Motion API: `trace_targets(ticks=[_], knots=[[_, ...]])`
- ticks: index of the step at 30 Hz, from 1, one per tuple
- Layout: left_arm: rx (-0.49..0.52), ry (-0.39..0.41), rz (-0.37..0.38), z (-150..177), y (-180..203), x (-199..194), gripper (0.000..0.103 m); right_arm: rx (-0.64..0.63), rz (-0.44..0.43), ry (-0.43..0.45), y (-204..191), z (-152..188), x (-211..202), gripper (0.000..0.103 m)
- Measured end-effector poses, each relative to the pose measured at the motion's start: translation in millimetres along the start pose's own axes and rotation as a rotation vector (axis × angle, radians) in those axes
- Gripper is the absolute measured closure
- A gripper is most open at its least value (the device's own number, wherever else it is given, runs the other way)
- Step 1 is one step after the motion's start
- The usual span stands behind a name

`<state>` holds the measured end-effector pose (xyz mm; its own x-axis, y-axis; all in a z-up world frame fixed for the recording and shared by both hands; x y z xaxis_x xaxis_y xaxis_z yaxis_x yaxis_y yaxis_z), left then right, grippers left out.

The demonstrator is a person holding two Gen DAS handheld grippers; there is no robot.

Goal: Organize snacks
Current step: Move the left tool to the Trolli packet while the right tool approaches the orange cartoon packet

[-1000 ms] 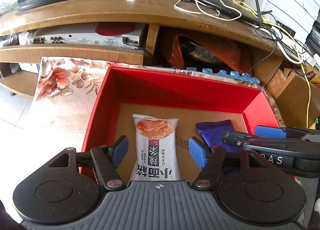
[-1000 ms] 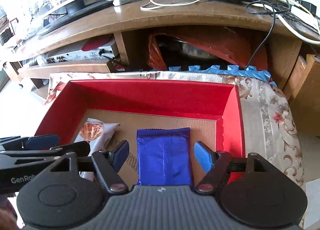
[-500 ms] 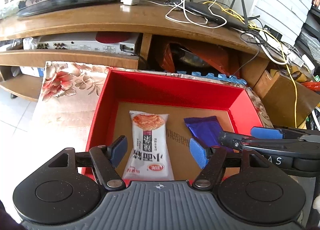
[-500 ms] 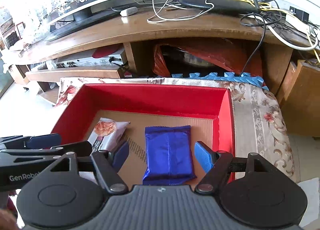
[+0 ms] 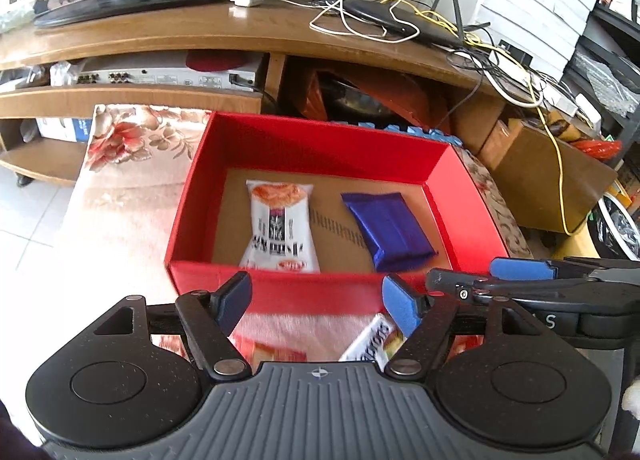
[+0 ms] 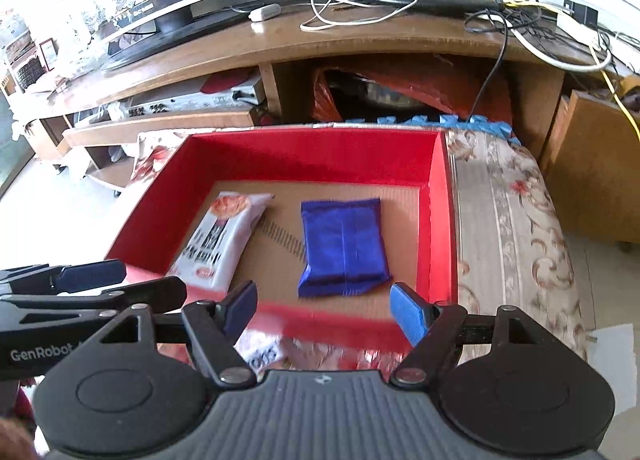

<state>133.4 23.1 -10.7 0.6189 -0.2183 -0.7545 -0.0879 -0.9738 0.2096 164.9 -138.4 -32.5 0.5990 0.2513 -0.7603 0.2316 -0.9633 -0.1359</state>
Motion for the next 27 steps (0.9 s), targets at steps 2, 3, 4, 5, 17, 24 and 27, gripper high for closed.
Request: trace_targets(ticks=[2,3,4,5,17,24,27], knots=[[-0.005,-0.008,0.006,8,-1,-5,0.025,-0.005,-0.002,-0.005,-4,7,-4,0.032],[-0.007,-0.013,0.008,12,-2,-8,0.025,-0.005,-0.006,-0.010,-5,11,-6,0.032],[-0.008,-0.018,0.010,16,-3,-10,0.025,-0.007,-0.010,-0.015,-6,16,-8,0.032],[-0.011,-0.025,0.012,21,-4,-12,0.025,-0.011,-0.013,-0.020,-8,20,-9,0.032],[-0.122,-0.148,0.032,80,-27,-30,0.025,-0.044,-0.033,-0.059,-22,50,-23,0.031],[-0.178,-0.224,0.035,111,-28,-38,0.025,-0.068,-0.062,-0.052,-30,56,-34,0.031],[-0.203,-0.238,0.033,120,-28,-42,0.025,-0.077,-0.075,-0.050,-32,59,-37,0.030]])
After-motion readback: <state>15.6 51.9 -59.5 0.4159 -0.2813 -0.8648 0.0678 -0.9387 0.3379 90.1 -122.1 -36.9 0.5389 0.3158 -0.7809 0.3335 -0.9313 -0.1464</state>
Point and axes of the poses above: each gripper's, at about its wrist camera, not at the fingertips, and x roughly the way its jaws point, y to its right, z to its underside, the point moved 4 cm from there along x, roughly the way its jaws point, and after that the axes turned 3 degrees about -x, right-handed, at the moved point
